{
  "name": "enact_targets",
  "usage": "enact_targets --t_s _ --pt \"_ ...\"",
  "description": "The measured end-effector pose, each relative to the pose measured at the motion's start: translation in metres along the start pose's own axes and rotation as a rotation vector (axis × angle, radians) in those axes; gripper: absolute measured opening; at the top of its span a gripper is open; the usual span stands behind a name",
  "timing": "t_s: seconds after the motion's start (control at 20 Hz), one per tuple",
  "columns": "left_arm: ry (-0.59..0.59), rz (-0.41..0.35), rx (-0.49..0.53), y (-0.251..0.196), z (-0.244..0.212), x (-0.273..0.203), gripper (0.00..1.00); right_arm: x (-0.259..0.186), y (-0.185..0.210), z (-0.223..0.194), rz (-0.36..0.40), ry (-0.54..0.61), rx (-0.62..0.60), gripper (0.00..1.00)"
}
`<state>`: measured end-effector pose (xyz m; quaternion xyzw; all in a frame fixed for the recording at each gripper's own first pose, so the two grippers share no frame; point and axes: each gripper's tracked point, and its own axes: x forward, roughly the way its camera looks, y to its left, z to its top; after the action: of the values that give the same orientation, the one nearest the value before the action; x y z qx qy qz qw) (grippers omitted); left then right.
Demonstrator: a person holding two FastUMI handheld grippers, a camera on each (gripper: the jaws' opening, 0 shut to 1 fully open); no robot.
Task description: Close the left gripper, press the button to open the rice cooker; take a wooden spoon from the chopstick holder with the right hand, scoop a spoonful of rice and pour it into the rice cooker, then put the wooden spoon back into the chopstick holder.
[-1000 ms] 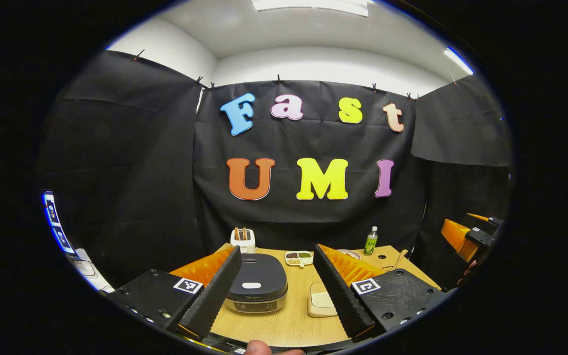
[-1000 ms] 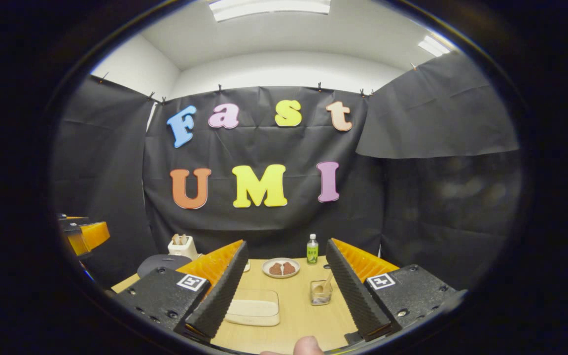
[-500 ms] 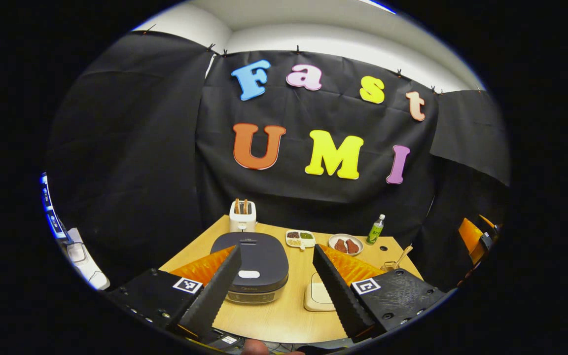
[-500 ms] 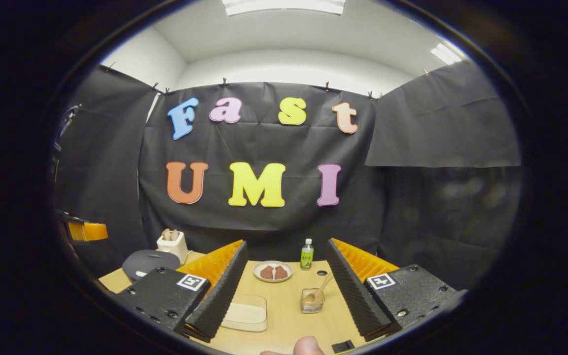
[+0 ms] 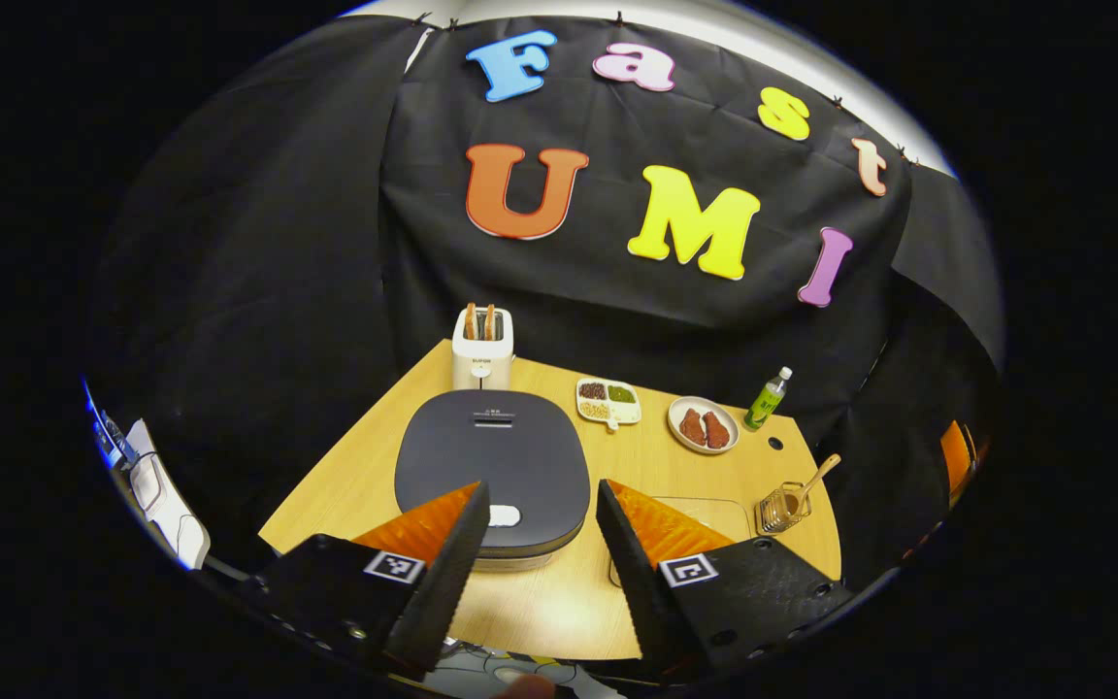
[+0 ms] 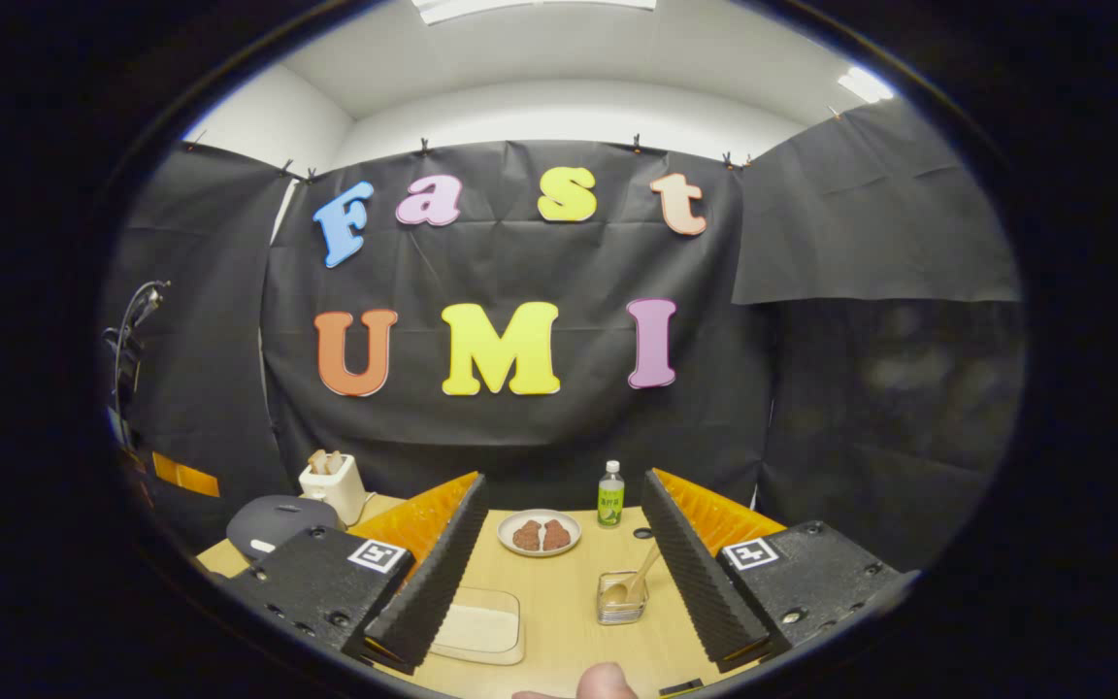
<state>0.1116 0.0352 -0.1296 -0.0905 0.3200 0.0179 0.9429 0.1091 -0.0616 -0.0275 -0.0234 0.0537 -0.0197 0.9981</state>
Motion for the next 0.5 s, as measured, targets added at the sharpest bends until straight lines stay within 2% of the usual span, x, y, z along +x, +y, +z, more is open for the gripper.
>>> enact_targets --t_s 0.05,0.1,0.15,0.35,0.5 --pt "0.030 0.003 -0.006 0.002 -0.002 0.009 0.59 0.003 -0.004 -0.003 -0.005 0.007 0.006 1.00" --pt "0.060 -0.014 -0.017 0.000 -0.004 0.014 0.50 0.006 -0.008 -0.006 -0.011 0.013 0.012 1.00" --pt "0.094 -0.029 -0.031 -0.004 -0.007 0.021 0.35 0.009 -0.013 -0.009 -0.017 0.020 0.017 1.00" --pt "0.185 -0.014 -0.054 0.005 -0.016 0.048 0.01 0.019 -0.036 -0.021 -0.058 0.048 0.042 1.00" --pt "0.229 0.005 -0.047 0.017 -0.024 0.069 0.01 0.025 -0.047 -0.032 -0.078 0.081 0.057 1.00"
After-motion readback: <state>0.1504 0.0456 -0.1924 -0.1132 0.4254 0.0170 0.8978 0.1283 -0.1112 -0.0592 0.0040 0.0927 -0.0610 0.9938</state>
